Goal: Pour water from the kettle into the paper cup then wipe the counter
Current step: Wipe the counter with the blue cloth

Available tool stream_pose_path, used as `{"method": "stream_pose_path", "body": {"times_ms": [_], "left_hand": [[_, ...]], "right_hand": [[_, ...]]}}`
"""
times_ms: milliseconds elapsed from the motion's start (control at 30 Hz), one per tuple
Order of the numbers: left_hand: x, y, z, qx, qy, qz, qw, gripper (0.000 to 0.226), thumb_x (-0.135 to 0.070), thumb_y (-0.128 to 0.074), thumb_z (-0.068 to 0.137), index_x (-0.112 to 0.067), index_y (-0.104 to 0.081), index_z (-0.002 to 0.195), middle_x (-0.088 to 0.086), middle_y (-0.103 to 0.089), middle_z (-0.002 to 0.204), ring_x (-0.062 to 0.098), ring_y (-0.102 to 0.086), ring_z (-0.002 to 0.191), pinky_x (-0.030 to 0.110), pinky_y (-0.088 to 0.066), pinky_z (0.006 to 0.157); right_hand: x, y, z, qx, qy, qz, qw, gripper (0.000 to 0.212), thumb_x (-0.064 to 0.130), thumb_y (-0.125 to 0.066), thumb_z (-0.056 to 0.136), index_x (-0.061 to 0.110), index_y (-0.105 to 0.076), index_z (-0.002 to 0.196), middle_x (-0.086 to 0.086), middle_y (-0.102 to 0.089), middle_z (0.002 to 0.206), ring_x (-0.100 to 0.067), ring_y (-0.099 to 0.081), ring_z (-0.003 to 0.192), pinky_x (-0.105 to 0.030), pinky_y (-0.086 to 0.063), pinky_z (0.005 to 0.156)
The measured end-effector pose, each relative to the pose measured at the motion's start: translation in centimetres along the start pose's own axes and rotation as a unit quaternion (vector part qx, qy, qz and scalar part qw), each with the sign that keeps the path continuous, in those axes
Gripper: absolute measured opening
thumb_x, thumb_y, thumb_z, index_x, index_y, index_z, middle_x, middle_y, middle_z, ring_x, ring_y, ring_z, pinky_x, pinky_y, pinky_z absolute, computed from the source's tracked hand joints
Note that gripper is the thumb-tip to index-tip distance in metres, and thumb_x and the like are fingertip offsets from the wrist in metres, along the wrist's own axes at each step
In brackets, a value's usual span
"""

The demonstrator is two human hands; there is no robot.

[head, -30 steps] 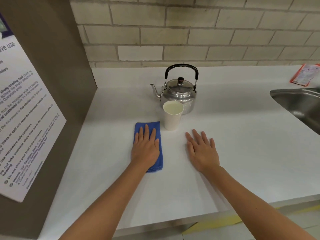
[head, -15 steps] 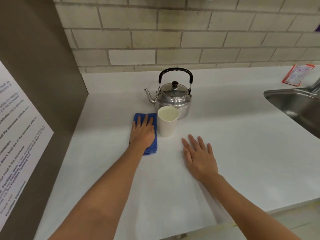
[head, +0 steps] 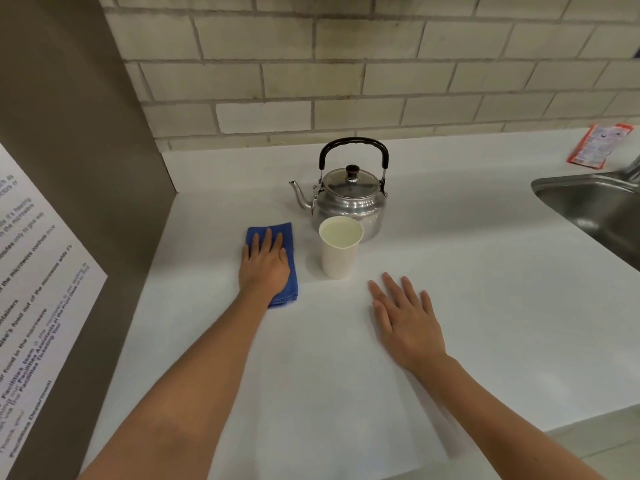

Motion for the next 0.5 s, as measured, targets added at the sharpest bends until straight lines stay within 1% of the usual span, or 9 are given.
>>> {"method": "stream_pose_path", "body": {"times_ms": [67, 167, 267, 400, 500], "left_hand": [[-0.3, -0.1, -0.2, -0.003, 0.018, -0.004, 1.000, 0.050, -0.026, -0.015, 0.100, -0.016, -0.011, 0.148, 0.005, -0.008, 0.159, 0.028, -0.007, 0.146, 0.044, -0.007, 0.118], [-0.6, -0.8, -2.1, -0.025, -0.003, 0.004, 1.000, 0.049, -0.026, -0.015, 0.099, -0.017, -0.014, 0.148, 0.006, -0.011, 0.159, 0.029, -0.010, 0.145, 0.044, -0.009, 0.118], [-0.3, -1.0, -2.9, -0.021, 0.001, -0.002, 1.000, 0.050, -0.027, -0.014, 0.099, -0.018, -0.013, 0.148, 0.005, -0.010, 0.159, 0.028, -0.008, 0.146, 0.043, -0.007, 0.118], [-0.8, -0.3, -1.3, -0.026, 0.025, 0.007, 0.999, 0.050, -0.026, -0.016, 0.099, -0.017, -0.012, 0.148, 0.007, -0.009, 0.159, 0.030, -0.007, 0.146, 0.046, -0.008, 0.118], [-0.8, -0.3, 0.3, -0.006, 0.051, -0.001, 0.999, 0.051, -0.026, -0.015, 0.099, -0.016, -0.008, 0.149, 0.007, -0.005, 0.159, 0.030, -0.002, 0.146, 0.046, -0.004, 0.119]], "right_hand": [[-0.1, 0.0, 0.0, 0.000, 0.001, -0.003, 1.000, 0.050, 0.042, -0.012, 0.098, 0.040, -0.011, 0.148, 0.012, -0.005, 0.160, -0.016, 0.004, 0.148, -0.040, 0.001, 0.119], [-0.1, -0.1, 0.0, 0.000, 0.000, -0.002, 1.000, 0.050, 0.043, -0.012, 0.098, 0.041, -0.011, 0.148, 0.013, -0.005, 0.160, -0.016, 0.004, 0.148, -0.040, 0.001, 0.119], [-0.2, -0.1, 0.0, 0.000, 0.000, -0.007, 1.000, 0.050, 0.043, -0.011, 0.098, 0.041, -0.010, 0.148, 0.014, -0.005, 0.160, -0.016, 0.004, 0.148, -0.040, 0.000, 0.119], [0.0, 0.0, 0.0, 0.002, 0.001, -0.006, 1.000, 0.050, 0.042, -0.011, 0.098, 0.041, -0.009, 0.148, 0.013, -0.003, 0.160, -0.016, 0.005, 0.148, -0.040, 0.001, 0.120], [0.0, 0.0, 0.0, 0.005, 0.003, -0.003, 1.000, 0.050, 0.043, -0.011, 0.098, 0.041, -0.008, 0.148, 0.013, -0.002, 0.160, -0.015, 0.007, 0.148, -0.040, 0.003, 0.120]]}}
Point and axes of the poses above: each hand's wrist, its own z-axis towards the middle knuckle, its own y-axis out of the back of the hand, x = y × z, the point moved 4 cm from there along z, towards the middle knuckle
